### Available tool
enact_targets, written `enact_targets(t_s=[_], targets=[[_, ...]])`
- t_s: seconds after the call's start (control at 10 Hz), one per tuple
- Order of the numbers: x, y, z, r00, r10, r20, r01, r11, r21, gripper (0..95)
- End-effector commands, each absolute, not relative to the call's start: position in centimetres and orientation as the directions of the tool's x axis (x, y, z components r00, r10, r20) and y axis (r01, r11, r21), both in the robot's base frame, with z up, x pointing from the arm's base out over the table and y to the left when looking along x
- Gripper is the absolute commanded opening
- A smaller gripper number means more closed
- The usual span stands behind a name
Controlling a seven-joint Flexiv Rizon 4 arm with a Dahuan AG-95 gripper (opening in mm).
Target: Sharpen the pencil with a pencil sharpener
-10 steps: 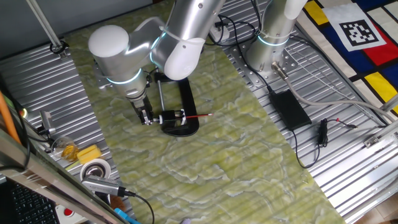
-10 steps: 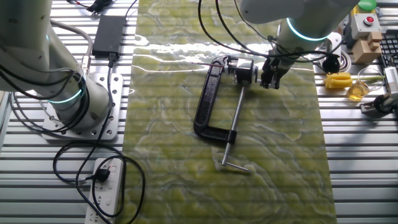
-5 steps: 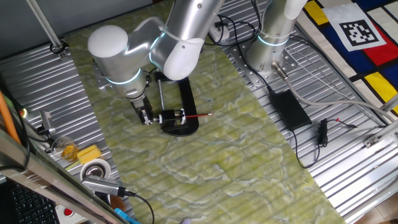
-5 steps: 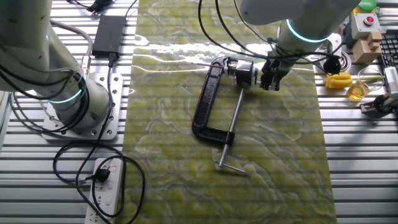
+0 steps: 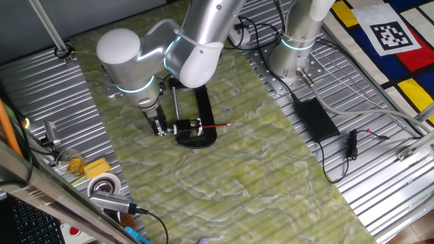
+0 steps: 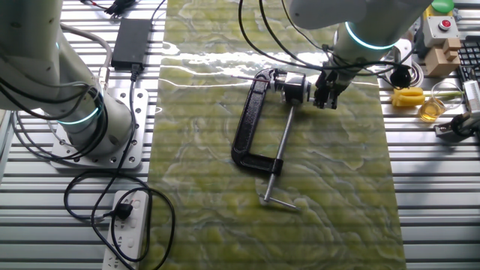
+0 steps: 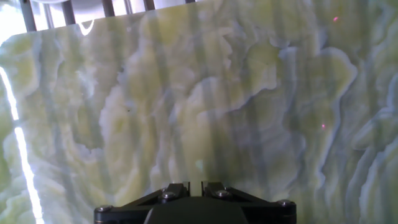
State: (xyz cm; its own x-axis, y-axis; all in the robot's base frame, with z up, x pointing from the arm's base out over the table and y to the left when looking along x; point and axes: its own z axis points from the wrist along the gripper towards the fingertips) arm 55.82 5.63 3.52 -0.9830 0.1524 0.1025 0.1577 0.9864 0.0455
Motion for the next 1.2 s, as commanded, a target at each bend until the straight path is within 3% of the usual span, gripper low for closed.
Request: enact_targets(t_s=[0.1, 1.2], targets=[[55.78, 5.47, 3.67, -0.983, 0.152, 0.104, 0.158, 0.986, 0.048, 0.0], [55.71, 5.52, 3.97, -0.961, 0.245, 0.129, 0.254, 0.966, 0.055, 0.0]])
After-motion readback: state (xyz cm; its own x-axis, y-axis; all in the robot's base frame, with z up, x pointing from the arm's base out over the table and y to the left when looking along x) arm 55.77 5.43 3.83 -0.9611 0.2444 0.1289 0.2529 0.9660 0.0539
